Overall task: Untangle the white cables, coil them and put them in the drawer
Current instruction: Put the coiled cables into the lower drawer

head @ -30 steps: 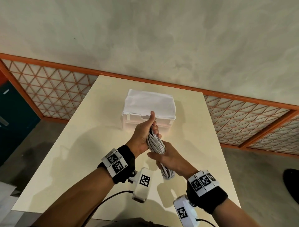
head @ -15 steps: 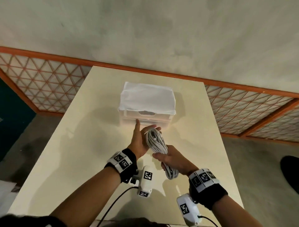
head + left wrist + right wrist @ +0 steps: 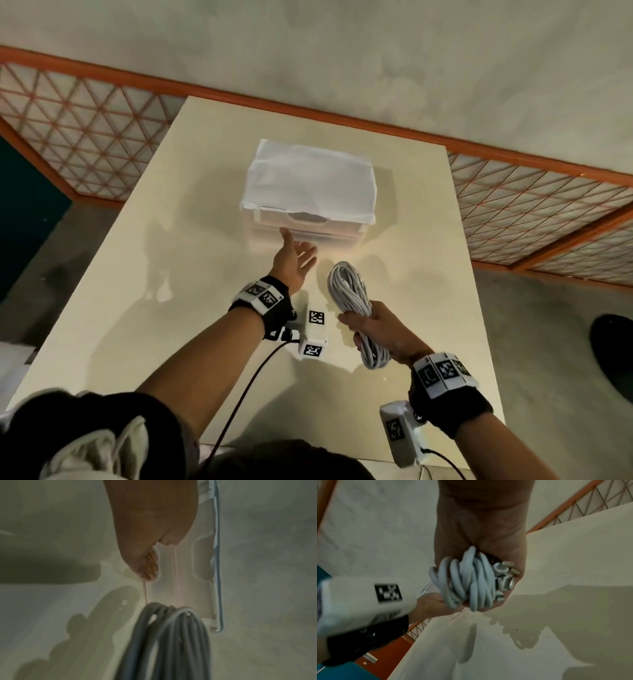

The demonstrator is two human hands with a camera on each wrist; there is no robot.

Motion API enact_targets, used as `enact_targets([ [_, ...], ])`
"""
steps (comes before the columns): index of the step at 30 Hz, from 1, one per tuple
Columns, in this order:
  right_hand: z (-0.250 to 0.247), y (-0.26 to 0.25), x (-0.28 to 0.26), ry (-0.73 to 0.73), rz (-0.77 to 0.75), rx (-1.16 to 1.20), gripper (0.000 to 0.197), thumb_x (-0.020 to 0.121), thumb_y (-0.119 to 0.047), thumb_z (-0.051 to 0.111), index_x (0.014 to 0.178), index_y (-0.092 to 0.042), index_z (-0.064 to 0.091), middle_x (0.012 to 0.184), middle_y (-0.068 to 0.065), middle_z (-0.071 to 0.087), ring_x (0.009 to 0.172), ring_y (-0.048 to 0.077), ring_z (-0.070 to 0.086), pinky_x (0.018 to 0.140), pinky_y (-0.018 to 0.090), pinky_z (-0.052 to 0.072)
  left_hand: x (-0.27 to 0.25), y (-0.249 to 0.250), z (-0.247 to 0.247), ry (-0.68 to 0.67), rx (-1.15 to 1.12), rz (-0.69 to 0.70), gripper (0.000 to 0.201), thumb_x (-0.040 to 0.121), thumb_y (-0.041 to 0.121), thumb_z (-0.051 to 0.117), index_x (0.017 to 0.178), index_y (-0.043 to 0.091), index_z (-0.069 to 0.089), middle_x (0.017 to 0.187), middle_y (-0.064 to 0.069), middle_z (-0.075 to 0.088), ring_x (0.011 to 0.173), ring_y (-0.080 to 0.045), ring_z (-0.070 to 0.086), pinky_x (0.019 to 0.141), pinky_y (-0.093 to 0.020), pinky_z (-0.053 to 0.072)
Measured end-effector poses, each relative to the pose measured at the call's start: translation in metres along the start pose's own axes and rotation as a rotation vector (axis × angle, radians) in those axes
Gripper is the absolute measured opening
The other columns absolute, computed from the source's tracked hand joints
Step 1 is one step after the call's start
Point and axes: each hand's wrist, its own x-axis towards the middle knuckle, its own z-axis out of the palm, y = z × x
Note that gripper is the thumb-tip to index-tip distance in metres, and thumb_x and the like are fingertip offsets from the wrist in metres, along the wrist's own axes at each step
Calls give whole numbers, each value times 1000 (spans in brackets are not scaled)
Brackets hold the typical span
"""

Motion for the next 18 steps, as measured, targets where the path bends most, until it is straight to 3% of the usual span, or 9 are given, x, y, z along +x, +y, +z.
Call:
enact_targets([
  [2, -5, 0, 0, -5, 2, -1, 18, 91, -10, 59, 75, -8, 52, 53, 4, 51, 40, 9, 52, 47, 21, 45, 1, 1, -1, -15, 31, 4, 46, 96, 50, 38, 93, 7, 54, 93, -6, 59, 91, -19, 61, 80, -28, 51],
  [5, -11, -1, 2, -15, 8, -17, 18, 90, -10, 60, 74, -9, 53, 50, 1, 52, 40, 10, 53, 47, 22, 45, 4, 1, -6, 18, 14, 5, 35, 97, 38, 45, 87, 6, 50, 87, -8, 53, 82, -19, 60, 77, -27, 53],
  [10, -12, -8, 3, -32, -3, -30, 21, 90, -8, 60, 71, -12, 53, 46, -4, 53, 39, 9, 53, 45, 21, 45, 0, -6, -13, 27, 48, 23, 33, 98, 32, 46, 93, 0, 49, 88, -9, 52, 80, -18, 60, 69, -22, 56],
  [13, -15, -27, 6, -78, -16, -107, 23, 90, -10, 61, 69, -12, 53, 50, -1, 52, 40, 9, 53, 46, 21, 45, -7, -16, -20, 23, 67, 8, 33, 99, 30, 45, 91, -2, 49, 85, -9, 52, 82, -19, 60, 78, -27, 55],
  [15, -16, -44, 15, -76, -13, -198, 21, 88, -13, 63, 69, -13, 52, 54, 2, 52, 43, 12, 53, 47, 21, 45, -13, -23, -28, 5, 100, -24, 36, 99, 30, 44, 105, -5, 49, 88, -8, 53, 88, -20, 61, 85, -31, 50],
  [18, -12, -69, 36, -92, -43, -307, 19, 86, -14, 64, 71, -13, 53, 58, 3, 53, 43, 11, 55, 49, 22, 46, -22, -29, -40, -28, 117, -71, 38, 100, 31, 43, 114, -4, 47, 98, -11, 56, 88, -18, 63, 75, -27, 52],
])
